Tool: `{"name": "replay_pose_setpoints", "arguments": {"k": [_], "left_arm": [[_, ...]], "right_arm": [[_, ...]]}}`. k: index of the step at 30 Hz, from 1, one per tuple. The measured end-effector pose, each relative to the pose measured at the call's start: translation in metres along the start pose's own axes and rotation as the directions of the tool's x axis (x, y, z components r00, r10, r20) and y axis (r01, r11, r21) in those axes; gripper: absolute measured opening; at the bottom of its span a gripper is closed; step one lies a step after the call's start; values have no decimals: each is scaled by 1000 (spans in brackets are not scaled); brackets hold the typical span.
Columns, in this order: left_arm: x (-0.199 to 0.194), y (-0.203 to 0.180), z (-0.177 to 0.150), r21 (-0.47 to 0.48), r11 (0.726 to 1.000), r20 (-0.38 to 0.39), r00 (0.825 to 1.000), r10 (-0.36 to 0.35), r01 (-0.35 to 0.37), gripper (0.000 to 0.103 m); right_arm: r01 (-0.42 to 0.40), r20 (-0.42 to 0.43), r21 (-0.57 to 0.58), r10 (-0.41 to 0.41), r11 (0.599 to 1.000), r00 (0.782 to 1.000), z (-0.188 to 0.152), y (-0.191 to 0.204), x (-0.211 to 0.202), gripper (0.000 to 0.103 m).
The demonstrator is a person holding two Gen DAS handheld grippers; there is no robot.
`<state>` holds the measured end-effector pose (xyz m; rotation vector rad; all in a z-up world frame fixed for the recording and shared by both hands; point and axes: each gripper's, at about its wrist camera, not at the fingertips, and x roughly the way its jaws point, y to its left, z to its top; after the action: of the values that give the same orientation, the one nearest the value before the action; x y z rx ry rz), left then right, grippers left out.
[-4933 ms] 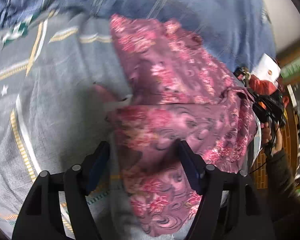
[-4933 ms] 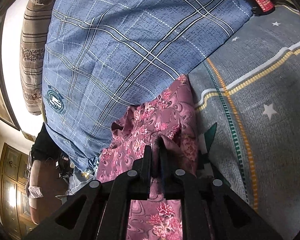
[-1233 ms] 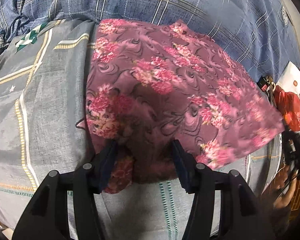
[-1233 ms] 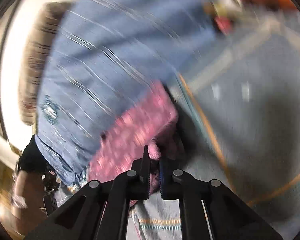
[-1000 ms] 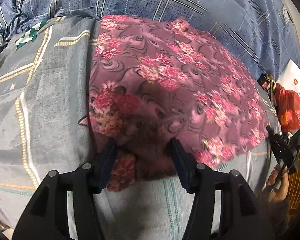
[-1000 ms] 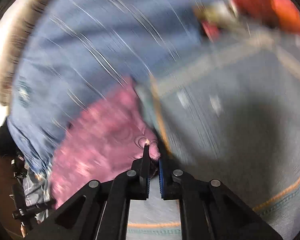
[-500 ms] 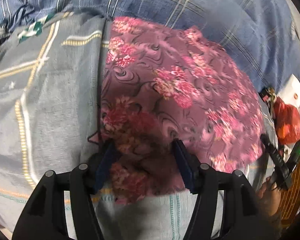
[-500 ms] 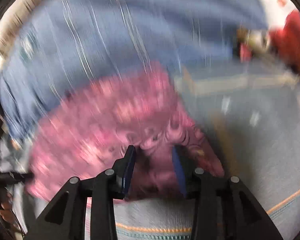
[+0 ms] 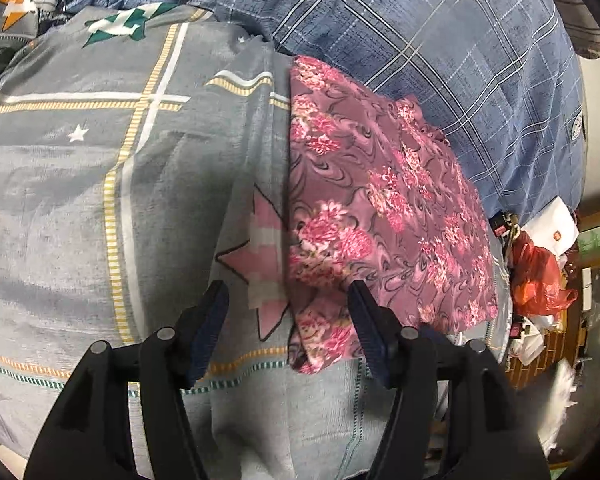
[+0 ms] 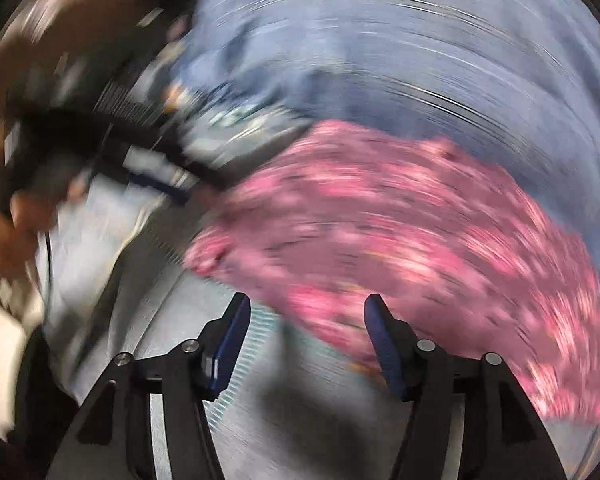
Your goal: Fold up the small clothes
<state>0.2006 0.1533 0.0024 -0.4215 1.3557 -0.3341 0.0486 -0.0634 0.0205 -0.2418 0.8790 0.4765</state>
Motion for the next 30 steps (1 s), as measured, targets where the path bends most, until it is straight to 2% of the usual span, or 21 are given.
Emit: {"name": "replay_pose_setpoints", "arguments": {"k": [2, 5, 9, 12, 15, 17, 18, 23, 27, 30], "left_arm": [[1, 4, 1, -10, 1000, -5, 1000, -15, 15, 61], [-1, 11, 4, -24, 999, -10, 999, -36, 36, 61], [0, 17, 10, -54, 996, -23, 997, -77, 76, 61], [-2, 20, 15, -86, 989, -25, 992, -121, 119, 61], [-7, 19, 19, -105, 978, -17, 983, -181, 178, 61], [-10, 16, 24, -112, 972, -10, 977, -211, 209, 61], [-11, 14, 27, -115, 968, -5, 974, -226, 224, 61], [-4, 3, 43, -137, 958, -7, 967, -256, 253, 70], [12, -6, 59, -165, 953, -32, 964, -264, 255, 70], [24, -16, 71, -160, 961, -50, 970, -236, 226, 71]], "right_arm": [[28, -30, -86, -31, 996, 999, 2, 25, 16, 66], [90, -37, -150, -96, 985, 995, 3, 44, 33, 68], [183, 11, -196, -184, 963, 983, 11, 60, 39, 75], [224, 43, -182, -219, 957, 975, 17, 66, 46, 72], [145, 45, -94, -141, 985, 989, 24, 57, 46, 39], [93, 57, -28, -91, 995, 994, 27, 47, 41, 30], [61, 73, 8, -61, 998, 995, 29, 40, 36, 18], [-36, 169, 163, 8, 986, 986, 37, 7, 7, 13], [-69, 228, 223, 17, 972, 974, 37, -6, -13, 11], [-104, 245, 273, 36, 956, 969, 34, -16, -19, 11]]}}
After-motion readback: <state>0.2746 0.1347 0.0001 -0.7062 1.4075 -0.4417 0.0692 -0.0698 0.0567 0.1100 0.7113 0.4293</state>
